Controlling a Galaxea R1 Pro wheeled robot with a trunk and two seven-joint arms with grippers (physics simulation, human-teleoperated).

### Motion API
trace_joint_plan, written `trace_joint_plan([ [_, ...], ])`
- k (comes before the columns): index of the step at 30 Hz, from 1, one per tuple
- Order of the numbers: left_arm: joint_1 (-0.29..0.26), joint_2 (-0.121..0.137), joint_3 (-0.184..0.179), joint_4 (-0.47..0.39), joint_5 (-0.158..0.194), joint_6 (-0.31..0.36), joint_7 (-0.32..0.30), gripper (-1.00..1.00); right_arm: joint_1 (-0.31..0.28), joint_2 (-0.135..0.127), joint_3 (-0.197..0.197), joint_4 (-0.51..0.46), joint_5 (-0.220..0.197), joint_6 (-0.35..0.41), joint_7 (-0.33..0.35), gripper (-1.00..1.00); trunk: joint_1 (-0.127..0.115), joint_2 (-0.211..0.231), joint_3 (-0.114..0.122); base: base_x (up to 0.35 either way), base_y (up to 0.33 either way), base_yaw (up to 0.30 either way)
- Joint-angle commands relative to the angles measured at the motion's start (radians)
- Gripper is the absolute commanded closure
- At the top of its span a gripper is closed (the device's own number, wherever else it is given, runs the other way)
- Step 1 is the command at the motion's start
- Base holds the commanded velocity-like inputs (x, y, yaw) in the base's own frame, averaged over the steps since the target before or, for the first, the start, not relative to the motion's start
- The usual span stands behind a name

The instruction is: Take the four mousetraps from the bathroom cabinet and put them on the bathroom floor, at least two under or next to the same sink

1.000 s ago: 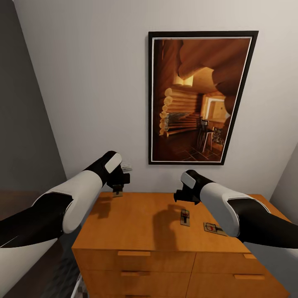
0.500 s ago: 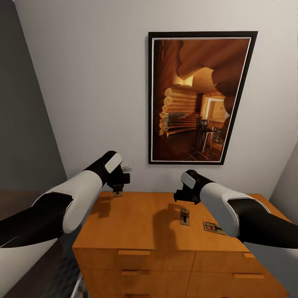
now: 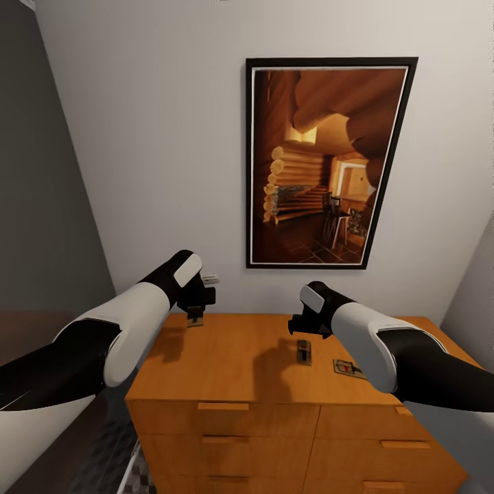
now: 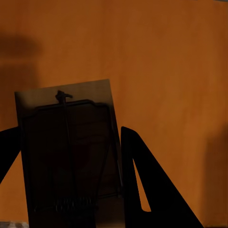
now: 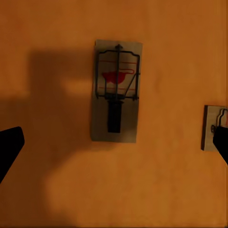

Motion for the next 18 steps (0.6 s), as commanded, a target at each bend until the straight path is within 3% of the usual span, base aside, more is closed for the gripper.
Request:
trace_joint_plan([
  [1,-0.001,0.000,-0.009,-0.001,0.008,0.004,0.007,1.00,-0.001,0.000,0.001,0.000,-0.010,0.001,-0.009,-1.00,0.000,-0.002,-0.002,-0.062,0.000,0.000],
  [18,-0.001,0.000,-0.008,-0.021,0.009,0.004,0.007,1.00,-0.001,0.001,0.004,-0.006,-0.007,0.001,-0.008,-1.00,0.000,-0.002,-0.002,-0.012,0.000,0.000],
])
